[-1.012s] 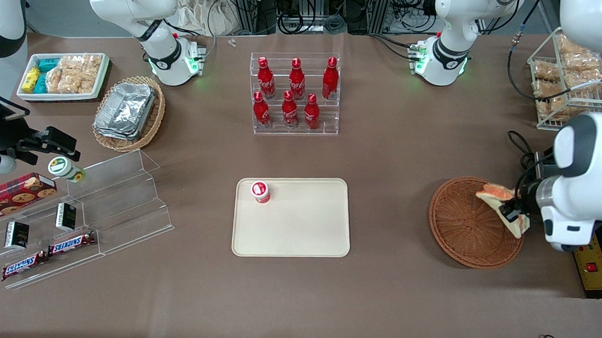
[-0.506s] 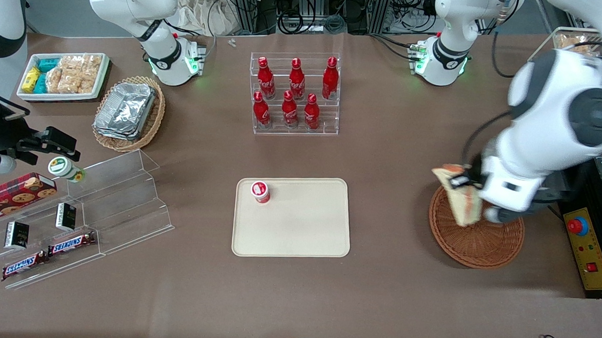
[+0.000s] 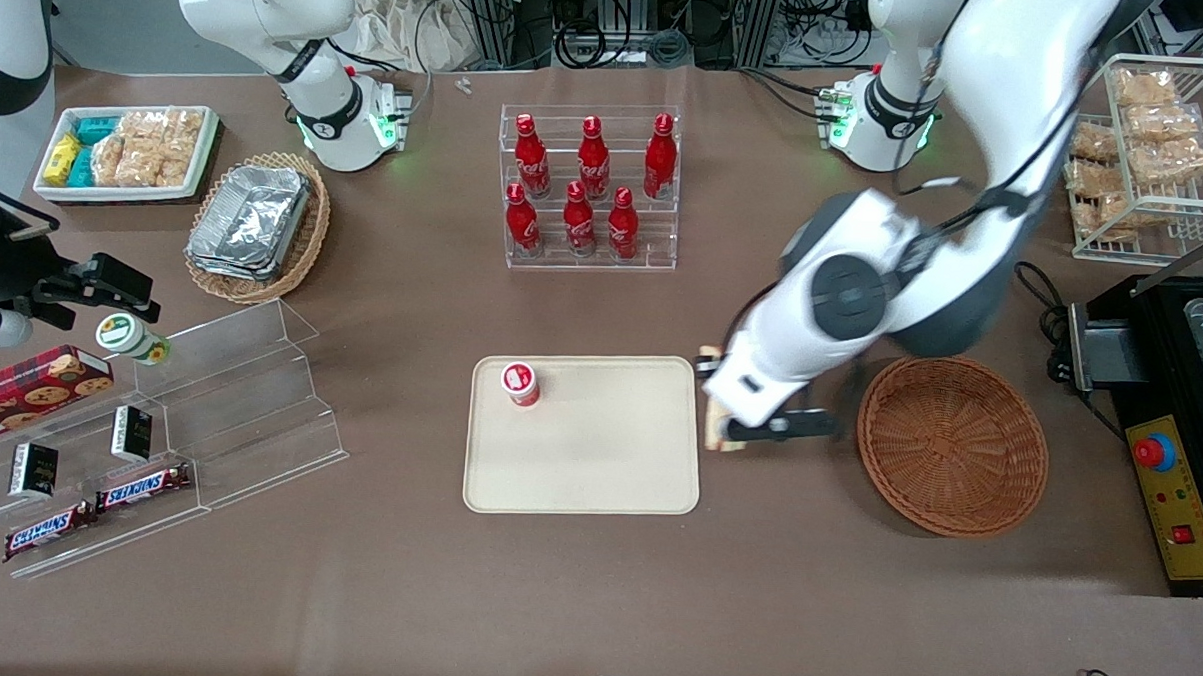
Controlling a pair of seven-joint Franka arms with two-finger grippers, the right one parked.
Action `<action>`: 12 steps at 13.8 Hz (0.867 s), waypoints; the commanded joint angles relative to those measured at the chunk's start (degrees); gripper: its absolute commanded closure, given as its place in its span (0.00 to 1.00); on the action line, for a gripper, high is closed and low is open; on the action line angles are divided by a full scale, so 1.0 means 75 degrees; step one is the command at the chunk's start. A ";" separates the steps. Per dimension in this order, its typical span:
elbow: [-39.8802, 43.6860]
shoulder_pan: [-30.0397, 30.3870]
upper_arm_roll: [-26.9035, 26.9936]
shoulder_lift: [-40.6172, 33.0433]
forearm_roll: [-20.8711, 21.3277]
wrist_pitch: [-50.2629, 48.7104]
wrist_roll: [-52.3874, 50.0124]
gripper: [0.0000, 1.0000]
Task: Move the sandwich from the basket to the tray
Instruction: 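Lower the sandwich onto the cream tray and open the left gripper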
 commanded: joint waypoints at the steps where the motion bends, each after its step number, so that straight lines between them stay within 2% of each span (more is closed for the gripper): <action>1: 0.0223 -0.0394 -0.0022 0.0805 0.0635 0.0425 0.0026 0.99; 3: 0.0316 -0.0606 -0.0010 0.1286 0.1151 0.0567 0.0015 1.00; 5: 0.0364 -0.0630 0.0037 0.1662 0.1247 0.1197 0.0050 1.00; 12: 0.0375 -0.0665 0.0037 0.2179 0.2020 0.1692 -0.0417 0.97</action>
